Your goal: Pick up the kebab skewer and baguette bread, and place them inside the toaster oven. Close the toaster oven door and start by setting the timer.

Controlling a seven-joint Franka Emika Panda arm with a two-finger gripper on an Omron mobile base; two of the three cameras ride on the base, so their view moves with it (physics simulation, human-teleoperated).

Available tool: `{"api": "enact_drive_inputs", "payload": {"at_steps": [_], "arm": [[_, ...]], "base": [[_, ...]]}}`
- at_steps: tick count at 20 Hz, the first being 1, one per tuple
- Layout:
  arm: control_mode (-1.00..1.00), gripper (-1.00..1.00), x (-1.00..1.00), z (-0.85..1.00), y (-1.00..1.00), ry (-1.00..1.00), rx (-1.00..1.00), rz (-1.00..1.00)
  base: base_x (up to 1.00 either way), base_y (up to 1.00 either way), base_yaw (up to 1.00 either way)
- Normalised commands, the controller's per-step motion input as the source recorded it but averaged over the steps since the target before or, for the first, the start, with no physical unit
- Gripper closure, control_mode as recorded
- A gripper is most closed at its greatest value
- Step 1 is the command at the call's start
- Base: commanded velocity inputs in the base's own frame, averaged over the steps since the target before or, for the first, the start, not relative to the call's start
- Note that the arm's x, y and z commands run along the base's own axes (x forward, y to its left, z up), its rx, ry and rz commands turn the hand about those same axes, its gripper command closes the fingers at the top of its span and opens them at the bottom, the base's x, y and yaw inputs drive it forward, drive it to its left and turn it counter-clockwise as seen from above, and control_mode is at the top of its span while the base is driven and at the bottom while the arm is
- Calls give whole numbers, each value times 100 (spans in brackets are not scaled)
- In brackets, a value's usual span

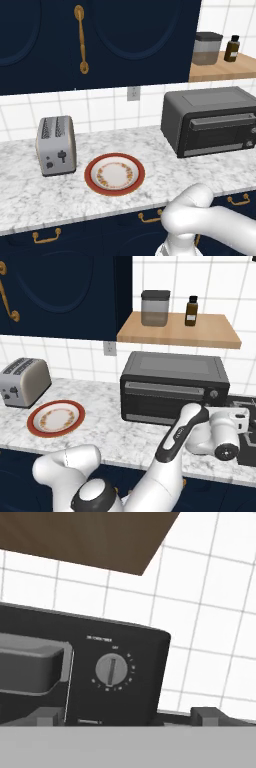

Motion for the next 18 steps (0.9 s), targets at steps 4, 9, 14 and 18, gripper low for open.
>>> {"api": "enact_drive_inputs", "payload": {"at_steps": [4, 9, 14, 18], "arm": [[-100, -100, 24, 0, 0, -7, 11, -3], [-100, -100, 13, 0, 0, 0, 5, -3], [-100, -100, 14, 0, -10, 0, 0, 0], [-100, -100, 3, 0, -22, 0, 0, 0]], "base": [[0, 0, 0], [0, 0, 0], [0, 0, 0], [0, 0, 0]]}}
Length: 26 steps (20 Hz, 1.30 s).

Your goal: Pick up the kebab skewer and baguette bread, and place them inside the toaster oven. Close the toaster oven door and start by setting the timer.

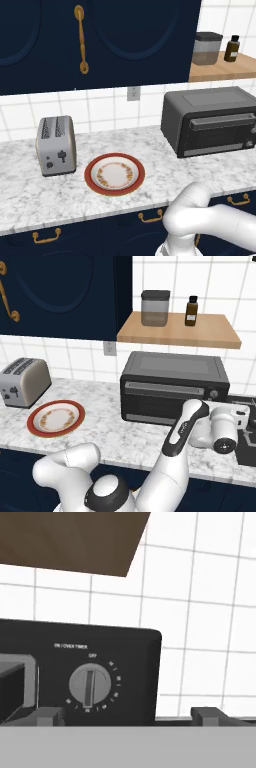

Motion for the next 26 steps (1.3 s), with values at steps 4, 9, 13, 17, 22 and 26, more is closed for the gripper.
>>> {"api": "enact_drive_inputs", "payload": {"at_steps": [4, 9, 13, 17, 22, 26], "arm": [[-100, -100, 14, 0, -12, 0, 3, 0], [-100, -100, 21, 0, 0, -1, 6, 0], [-100, -100, 19, 0, -2, -3, 6, 0], [-100, -100, 12, 4, 0, -6, 3, 0], [-100, -100, 0, 29, 0, -13, 0, 0], [-100, -100, 0, 47, 0, -10, 0, 0]], "base": [[0, 0, 0], [0, 0, 0], [0, 0, 0], [0, 0, 0], [0, 0, 0], [0, 0, 0]]}}
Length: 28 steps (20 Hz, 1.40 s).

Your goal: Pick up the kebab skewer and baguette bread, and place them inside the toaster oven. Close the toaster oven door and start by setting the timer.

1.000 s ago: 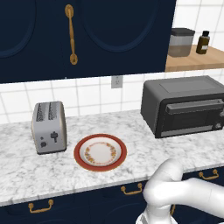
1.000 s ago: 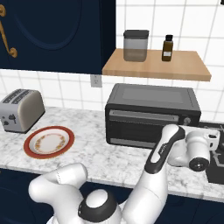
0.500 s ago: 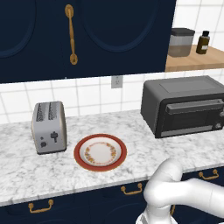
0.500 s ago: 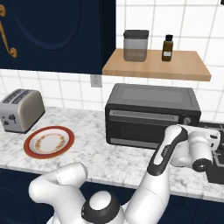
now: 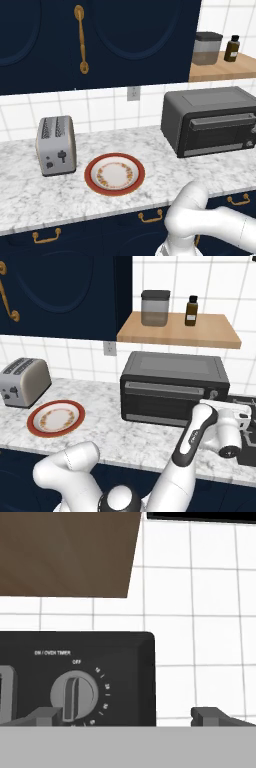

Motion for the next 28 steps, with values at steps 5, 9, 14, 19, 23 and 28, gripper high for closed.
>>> {"api": "enact_drive_inputs", "payload": {"at_steps": [5, 9, 14, 19, 23, 28], "arm": [[-100, -100, 0, 62, 0, -4, 0, 0], [-100, -100, 0, 63, 0, 0, 0, 0], [-100, -100, -7, 59, 0, 0, 0, 0], [-100, -100, -9, 67, 0, 0, 0, -1], [-100, -100, 0, 43, 0, 0, 0, -2], [-100, -100, -2, 51, 0, 0, 0, -1]], "base": [[0, 0, 0], [0, 0, 0], [0, 0, 0], [0, 0, 0], [0, 0, 0], [0, 0, 0]]}}
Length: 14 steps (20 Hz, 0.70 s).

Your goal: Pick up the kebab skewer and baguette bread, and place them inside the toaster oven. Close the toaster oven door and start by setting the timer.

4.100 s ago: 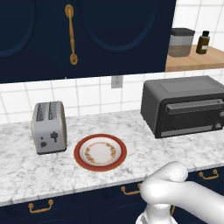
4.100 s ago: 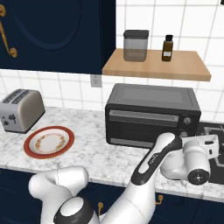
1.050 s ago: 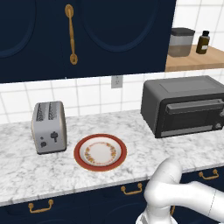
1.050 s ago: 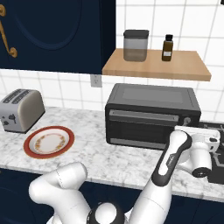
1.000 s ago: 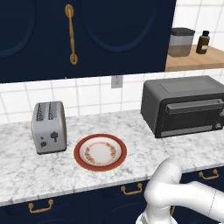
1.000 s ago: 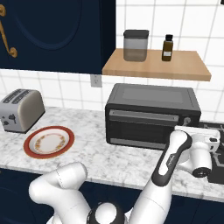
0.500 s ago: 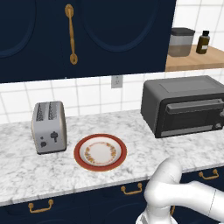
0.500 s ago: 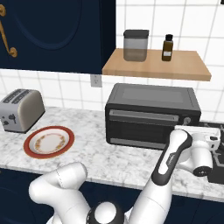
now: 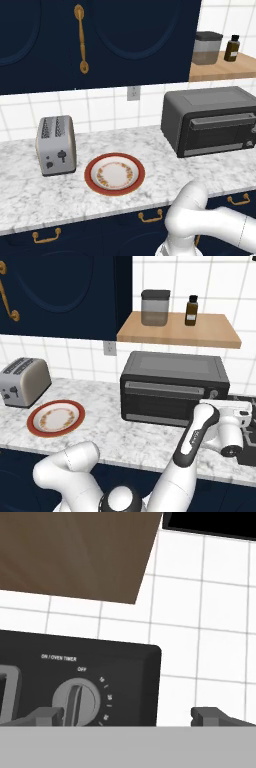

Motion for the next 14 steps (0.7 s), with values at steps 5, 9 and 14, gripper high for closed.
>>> {"api": "enact_drive_inputs", "payload": {"at_steps": [5, 9, 14], "arm": [[-100, -100, 0, 69, 0, 0, 2, 0], [-100, -100, -3, 72, 0, 0, 4, 0], [-100, -100, -1, 74, -11, 0, 4, 0]], "base": [[0, 0, 0], [0, 0, 0], [0, 0, 0]]}}
